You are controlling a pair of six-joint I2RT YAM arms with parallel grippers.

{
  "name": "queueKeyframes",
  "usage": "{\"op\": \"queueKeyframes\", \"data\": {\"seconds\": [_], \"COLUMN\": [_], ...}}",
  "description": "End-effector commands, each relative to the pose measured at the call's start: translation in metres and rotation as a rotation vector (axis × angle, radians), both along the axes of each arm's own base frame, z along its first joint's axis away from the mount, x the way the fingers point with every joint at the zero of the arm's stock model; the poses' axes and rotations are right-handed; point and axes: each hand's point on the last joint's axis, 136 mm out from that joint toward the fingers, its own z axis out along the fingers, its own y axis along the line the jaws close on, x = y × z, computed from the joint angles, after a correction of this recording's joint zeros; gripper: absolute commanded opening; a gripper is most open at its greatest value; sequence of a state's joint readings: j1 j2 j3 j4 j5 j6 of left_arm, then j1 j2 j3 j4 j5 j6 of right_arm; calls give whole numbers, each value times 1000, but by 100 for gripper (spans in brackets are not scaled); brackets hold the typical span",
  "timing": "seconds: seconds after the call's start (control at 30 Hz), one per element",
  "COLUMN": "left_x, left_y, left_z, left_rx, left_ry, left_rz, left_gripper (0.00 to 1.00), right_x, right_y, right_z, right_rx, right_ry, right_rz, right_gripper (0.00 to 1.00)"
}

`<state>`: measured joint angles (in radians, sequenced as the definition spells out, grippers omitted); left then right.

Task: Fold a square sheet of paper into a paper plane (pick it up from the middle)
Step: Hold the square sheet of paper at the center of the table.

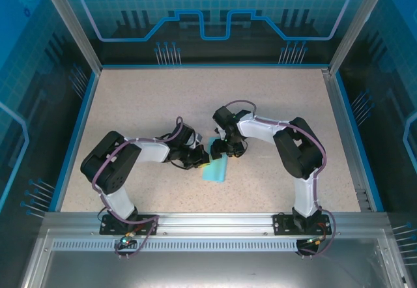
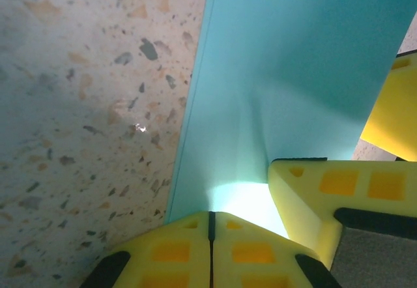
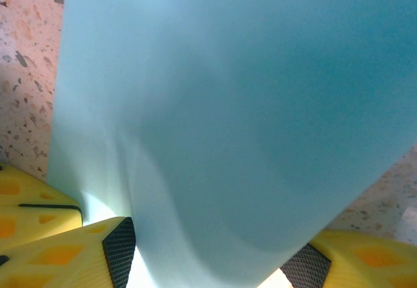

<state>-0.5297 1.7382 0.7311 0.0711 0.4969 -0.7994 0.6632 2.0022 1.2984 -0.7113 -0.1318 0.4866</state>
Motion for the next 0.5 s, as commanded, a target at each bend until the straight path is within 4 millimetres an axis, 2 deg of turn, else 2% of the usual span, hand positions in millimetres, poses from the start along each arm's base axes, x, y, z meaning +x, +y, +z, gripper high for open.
{"op": "queueKeyframes", "data": {"seconds": [0.0, 0.07, 0.17, 0.3, 0.47], "left_x": [-13, -16, -22, -26, -29], "left_y": [12, 17, 24, 33, 37], "left_z": [-19, -24, -34, -45, -54], "left_rx": [103, 129, 170, 211, 229], "left_ry": [51, 68, 93, 107, 117], "left_rz": [-15, -12, -5, 11, 20], "left_gripper": [6, 6, 5, 5, 4], "right_x": [-51, -43, -28, -11, -10], "right_y": [-7, -3, 2, -3, -14], "right_z": [-83, -66, -29, 25, 71], "right_rx": [-77, -51, -10, 38, 86], "right_ry": [148, 103, 6, -155, -290], "right_rz": [53, 31, -19, -108, -195], "right_gripper": [68, 68, 69, 75, 80]}}
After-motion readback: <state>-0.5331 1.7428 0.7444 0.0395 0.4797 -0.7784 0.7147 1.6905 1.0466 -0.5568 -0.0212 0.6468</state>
